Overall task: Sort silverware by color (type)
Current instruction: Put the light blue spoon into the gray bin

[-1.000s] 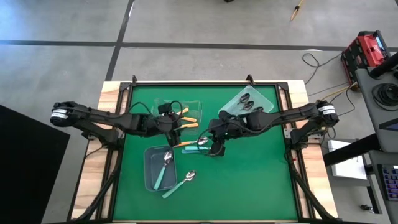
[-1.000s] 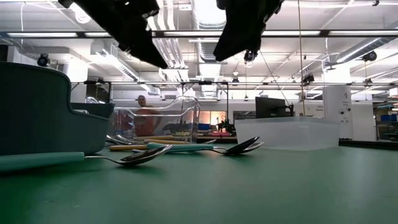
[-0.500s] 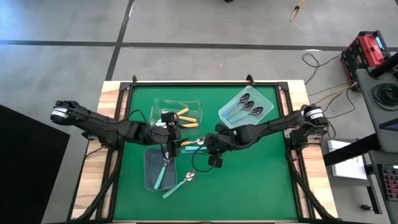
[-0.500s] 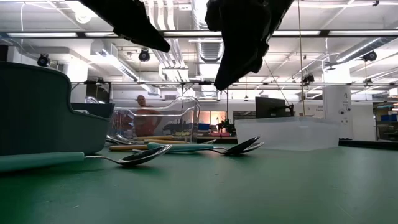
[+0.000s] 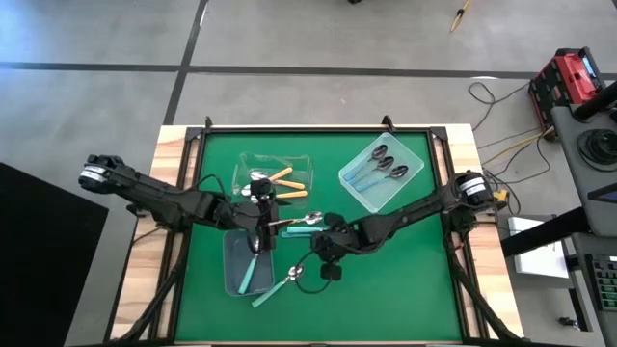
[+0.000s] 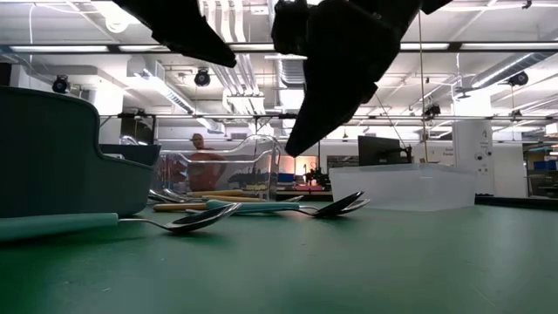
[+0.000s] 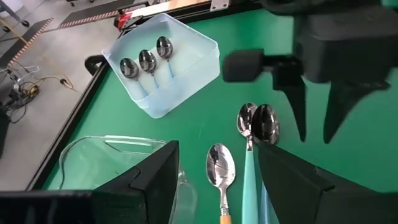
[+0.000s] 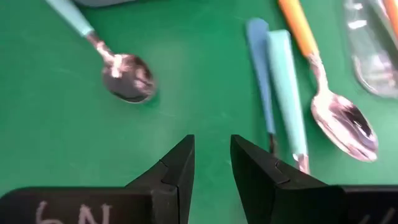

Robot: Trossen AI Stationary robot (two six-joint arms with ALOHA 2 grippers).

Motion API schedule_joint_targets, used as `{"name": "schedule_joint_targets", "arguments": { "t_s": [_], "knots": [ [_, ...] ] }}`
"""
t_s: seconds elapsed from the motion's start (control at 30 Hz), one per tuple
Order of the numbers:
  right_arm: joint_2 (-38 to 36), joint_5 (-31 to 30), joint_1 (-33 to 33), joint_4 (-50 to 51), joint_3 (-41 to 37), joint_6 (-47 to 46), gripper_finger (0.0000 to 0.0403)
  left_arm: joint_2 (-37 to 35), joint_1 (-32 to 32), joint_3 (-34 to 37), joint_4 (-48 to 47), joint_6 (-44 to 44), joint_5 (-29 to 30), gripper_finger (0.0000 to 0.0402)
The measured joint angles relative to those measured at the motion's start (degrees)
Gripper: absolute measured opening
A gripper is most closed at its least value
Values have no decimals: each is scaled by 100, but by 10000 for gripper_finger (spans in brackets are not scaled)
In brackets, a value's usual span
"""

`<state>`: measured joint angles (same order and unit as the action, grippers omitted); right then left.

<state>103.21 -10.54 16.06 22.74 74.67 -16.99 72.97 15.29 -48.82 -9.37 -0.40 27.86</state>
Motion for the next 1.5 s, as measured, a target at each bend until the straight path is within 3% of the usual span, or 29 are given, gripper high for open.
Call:
{"name": "schedule_joint_targets", "arguments": {
  "t_s": [0.2, 0.43, 0.8, 1.13, 1.37, 1.5],
  "knots": [
    [294, -2, 126, -1060, 0, 353, 94, 0, 0, -6, 90, -746, 119, 201],
    [654, 3, 185, -2173, 1, 555, 121, 0, 133, -26, 58, -1247, 119, 201],
    [1168, 21, 417, -2925, 4, 553, 176, 0, 790, -26, 97, -1536, 215, 201],
    [1501, 2, 473, -3836, 9, 772, 189, 0, 1027, -26, 314, -1565, 319, 201],
    [2096, 6, 475, -3739, 664, 1158, 189, 0, 1027, -26, 332, -1517, 323, 201],
    [2260, 10, 459, -2942, 1080, 1315, 189, 0, 1026, -26, 337, -1515, 325, 201]
  ]
}}
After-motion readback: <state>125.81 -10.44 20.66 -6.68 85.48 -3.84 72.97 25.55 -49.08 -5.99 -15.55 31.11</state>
